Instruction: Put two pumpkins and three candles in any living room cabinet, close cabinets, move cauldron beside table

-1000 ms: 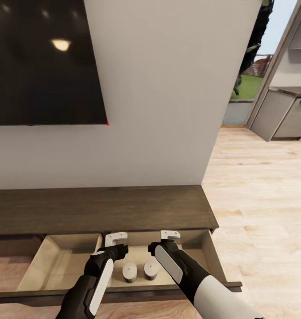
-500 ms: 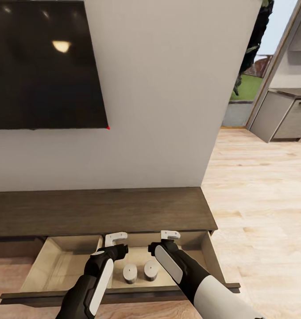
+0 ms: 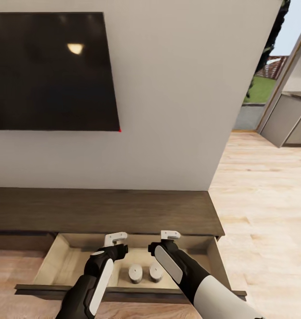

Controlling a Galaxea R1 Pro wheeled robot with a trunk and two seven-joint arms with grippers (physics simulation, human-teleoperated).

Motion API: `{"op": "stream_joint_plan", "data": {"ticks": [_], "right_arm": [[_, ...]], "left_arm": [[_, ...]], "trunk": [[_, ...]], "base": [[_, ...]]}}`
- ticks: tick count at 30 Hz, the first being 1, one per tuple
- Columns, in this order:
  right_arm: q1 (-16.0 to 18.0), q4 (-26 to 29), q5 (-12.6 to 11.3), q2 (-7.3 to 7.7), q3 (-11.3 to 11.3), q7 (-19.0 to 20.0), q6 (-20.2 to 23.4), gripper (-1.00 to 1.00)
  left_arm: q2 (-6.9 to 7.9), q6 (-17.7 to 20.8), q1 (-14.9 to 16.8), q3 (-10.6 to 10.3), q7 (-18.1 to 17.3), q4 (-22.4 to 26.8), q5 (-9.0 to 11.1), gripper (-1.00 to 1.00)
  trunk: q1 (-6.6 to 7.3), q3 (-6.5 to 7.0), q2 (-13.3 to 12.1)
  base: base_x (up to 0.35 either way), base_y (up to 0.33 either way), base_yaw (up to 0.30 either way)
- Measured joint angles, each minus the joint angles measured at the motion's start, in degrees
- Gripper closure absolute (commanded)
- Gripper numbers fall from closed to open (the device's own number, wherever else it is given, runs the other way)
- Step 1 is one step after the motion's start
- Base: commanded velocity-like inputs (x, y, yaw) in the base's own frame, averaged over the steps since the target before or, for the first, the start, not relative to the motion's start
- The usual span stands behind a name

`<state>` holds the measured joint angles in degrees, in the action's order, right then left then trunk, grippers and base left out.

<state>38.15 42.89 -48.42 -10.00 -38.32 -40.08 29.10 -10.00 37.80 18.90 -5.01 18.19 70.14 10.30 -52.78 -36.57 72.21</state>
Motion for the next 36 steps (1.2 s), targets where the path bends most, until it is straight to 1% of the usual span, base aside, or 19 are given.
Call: {"op": "stream_joint_plan", "data": {"ticks": [3,13,19,24,36], "right_arm": [[0.0,0.0,0.0,0.0,0.0,0.0,0.0,-1.0],[0.0,0.0,0.1,0.0,-0.2,-0.4,-0.1,-1.0],[0.0,0.0,0.1,0.0,-0.3,-0.5,-0.1,-1.0],[0.0,0.1,0.1,0.0,-0.4,-0.5,-0.2,-1.0],[0.0,0.1,0.1,0.0,-0.4,-0.4,-0.2,-1.0]], "left_arm": [[0.0,0.0,0.0,0.0,0.0,0.0,-0.1,-1.0],[0.0,0.0,0.0,0.1,0.0,0.0,-0.1,-1.0],[0.0,0.0,0.0,0.1,0.0,0.0,-0.2,-1.0],[0.0,0.0,0.0,0.2,0.0,0.0,-0.2,-1.0],[0.0,-0.1,0.0,0.2,0.0,0.4,-0.1,-1.0]], "trunk": [[0.66,0.6,-1.2],[2.85,2.41,-5.2],[4.17,3.58,-7.6],[5.27,4.5,-9.6],[5.28,4.51,-9.6]], "base": [[0.0,0.0,0.214],[0.0,0.0,0.116],[0.0,0.0,0.21],[0.0,0.0,0.071],[0.0,0.0,0.005]]}}
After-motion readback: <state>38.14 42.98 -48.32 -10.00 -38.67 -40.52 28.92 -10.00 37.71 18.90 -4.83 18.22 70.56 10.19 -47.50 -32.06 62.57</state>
